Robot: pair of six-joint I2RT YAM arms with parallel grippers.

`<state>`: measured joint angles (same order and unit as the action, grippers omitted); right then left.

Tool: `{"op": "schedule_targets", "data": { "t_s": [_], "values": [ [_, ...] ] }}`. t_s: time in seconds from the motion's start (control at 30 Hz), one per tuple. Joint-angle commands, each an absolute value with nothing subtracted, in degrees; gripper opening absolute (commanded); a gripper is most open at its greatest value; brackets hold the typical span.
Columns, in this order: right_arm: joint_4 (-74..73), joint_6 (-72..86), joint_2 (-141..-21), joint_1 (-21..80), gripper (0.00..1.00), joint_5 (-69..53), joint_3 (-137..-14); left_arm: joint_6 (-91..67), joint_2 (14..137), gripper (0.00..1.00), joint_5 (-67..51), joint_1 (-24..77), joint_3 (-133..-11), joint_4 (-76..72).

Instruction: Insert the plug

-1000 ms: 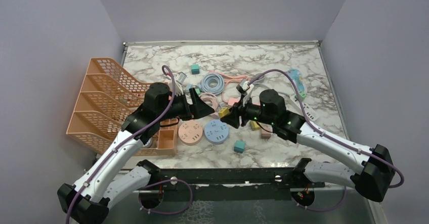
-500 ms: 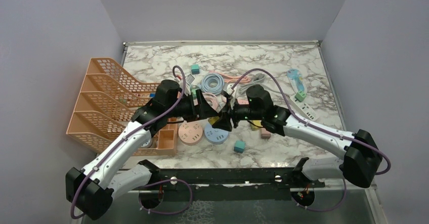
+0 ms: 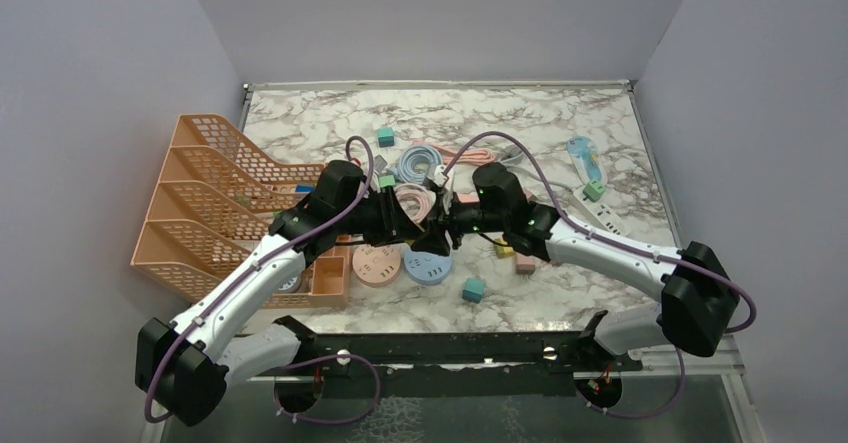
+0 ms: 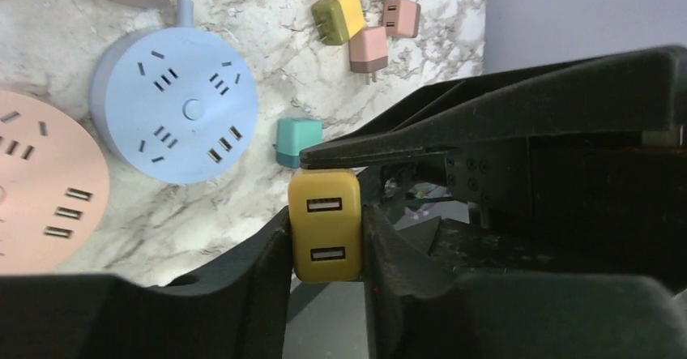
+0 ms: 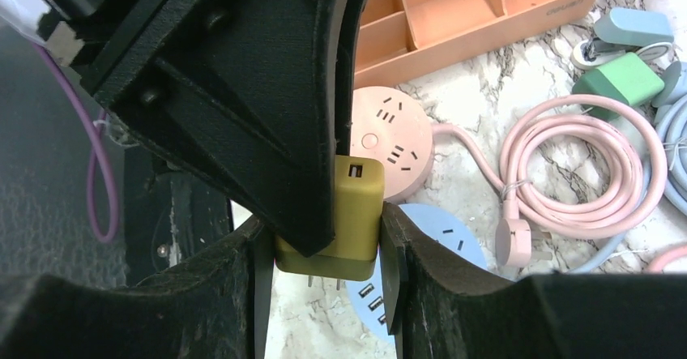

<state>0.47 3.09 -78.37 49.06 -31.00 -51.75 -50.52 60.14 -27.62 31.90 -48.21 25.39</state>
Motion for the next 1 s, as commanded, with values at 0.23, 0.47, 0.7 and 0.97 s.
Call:
{"op": "schedule_targets", "data": {
  "t_s": [0.23,0.47,0.7,0.97],
  "values": [
    [-0.4,10.2,-74.0,49.4,0.79,-20.7,-51.6,-46.6,57.8,0.00,-9.7,32.2,-50.9,33.0],
    [-5.5,23.8,-63.2,49.4,0.81,-8.5,-45.6,-50.1,53.7,0.00,13.5,32.2,-49.3,37.1],
    [-7.5,36.4,-58.3,49.4,0.77,-3.8,-40.0,-55.1,58.9,0.00,17.1,32.5,-49.8,39.0],
    [-8.6,44.9,-57.1,49.3,0.75,-0.2,-36.5,-65.7,67.2,0.00,27.2,41.7,-50.6,39.9]
  ]
}}
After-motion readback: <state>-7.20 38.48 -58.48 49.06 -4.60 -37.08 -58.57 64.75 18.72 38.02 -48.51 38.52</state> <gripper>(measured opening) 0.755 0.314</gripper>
